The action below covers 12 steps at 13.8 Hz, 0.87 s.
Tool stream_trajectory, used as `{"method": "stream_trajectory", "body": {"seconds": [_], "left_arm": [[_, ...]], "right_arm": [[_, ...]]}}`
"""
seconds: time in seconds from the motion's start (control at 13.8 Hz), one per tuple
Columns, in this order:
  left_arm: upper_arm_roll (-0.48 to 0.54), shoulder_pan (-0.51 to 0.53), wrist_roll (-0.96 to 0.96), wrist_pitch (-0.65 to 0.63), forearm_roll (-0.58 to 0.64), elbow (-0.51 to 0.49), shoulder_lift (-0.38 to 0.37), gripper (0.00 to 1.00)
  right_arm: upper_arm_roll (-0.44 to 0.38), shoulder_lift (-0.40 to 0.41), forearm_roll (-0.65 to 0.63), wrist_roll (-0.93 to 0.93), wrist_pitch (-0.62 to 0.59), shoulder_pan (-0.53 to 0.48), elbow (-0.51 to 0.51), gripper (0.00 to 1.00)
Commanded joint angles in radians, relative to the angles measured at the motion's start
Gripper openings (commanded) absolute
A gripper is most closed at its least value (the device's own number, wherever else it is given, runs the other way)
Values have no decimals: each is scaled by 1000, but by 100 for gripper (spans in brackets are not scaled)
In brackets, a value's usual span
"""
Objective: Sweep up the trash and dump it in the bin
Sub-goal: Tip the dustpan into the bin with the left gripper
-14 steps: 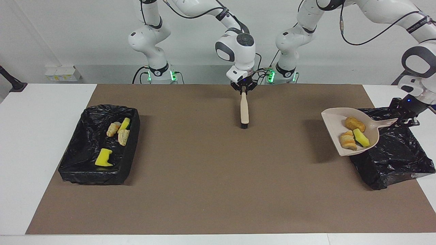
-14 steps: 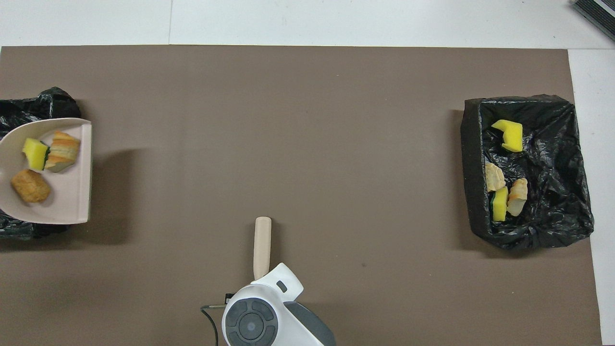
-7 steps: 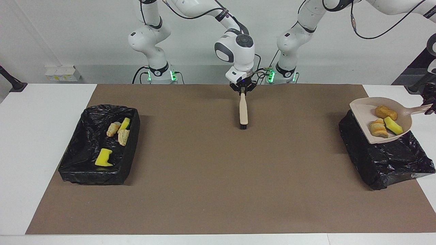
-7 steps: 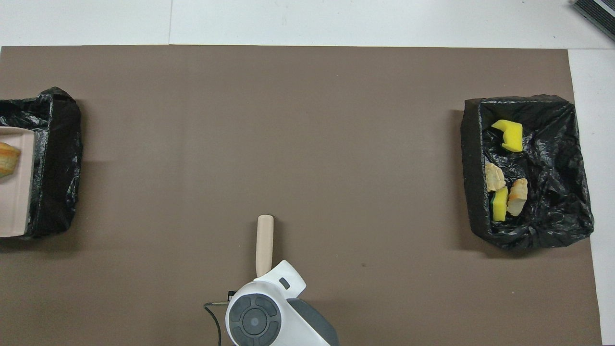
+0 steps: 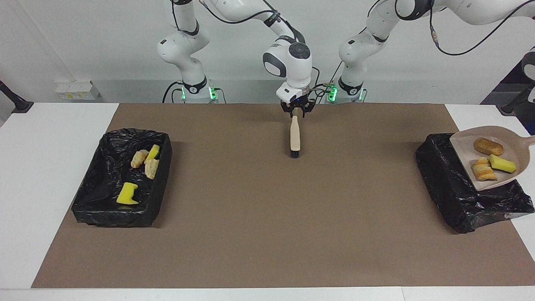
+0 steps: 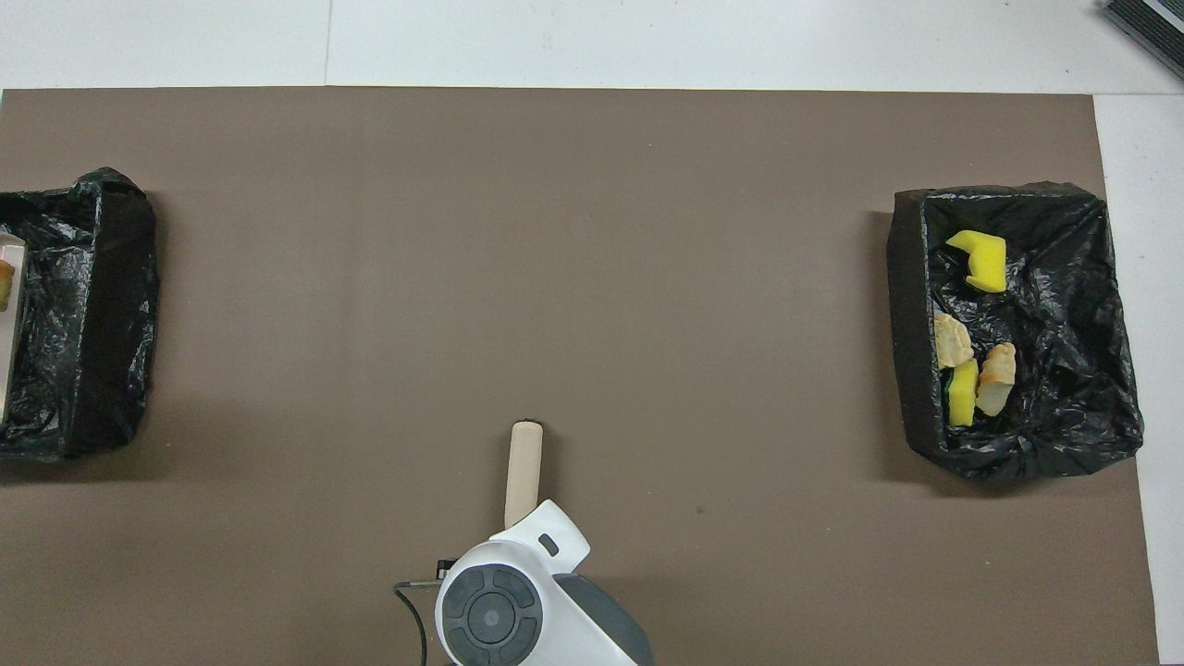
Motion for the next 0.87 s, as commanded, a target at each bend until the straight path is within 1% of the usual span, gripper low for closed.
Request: {"method": "stream_trajectory", "body": {"seconds": [0.0, 0.07, 0.15, 0.22, 0.29, 0.36, 0.44, 0.51, 0.65, 0.8], "left_arm": [[10, -68, -99, -14, 187, -10, -6, 0], [10, -98, -122, -43, 266, -11, -15, 0], [10, -124, -197, -101, 330, -11, -17, 0], [10, -141, -267, -153, 385, -19, -24, 0], [10, -160, -279, -167, 421, -48, -56, 0], [9, -161, -279, -163, 447, -72, -93, 0], [7, -156, -280, -158, 444, -79, -125, 0], [7, -153, -280, -160, 437, -77, -144, 0], [4, -161, -287, -163, 417, -76, -162, 0], [1, -170, -293, -167, 337, -74, -162, 0]], "right_arm": [[5, 2, 0, -20, 5, -13, 7, 62], [3, 0, 0, -19, 4, -16, 18, 68], [-1, -9, 0, -22, -1, -23, 21, 75], [-1, -24, -8, -25, -10, -54, 22, 81], [0, -53, -16, -29, -10, -86, 22, 100], [-1, -87, -16, -48, -18, -121, 22, 100], [0, -123, -16, -68, -35, -163, 22, 100], [0, -157, -16, -86, -76, -204, 24, 100], [-6, -222, -20, -124, -145, -278, 28, 100], [-6, -275, -45, -137, -235, -357, 64, 100]]}}
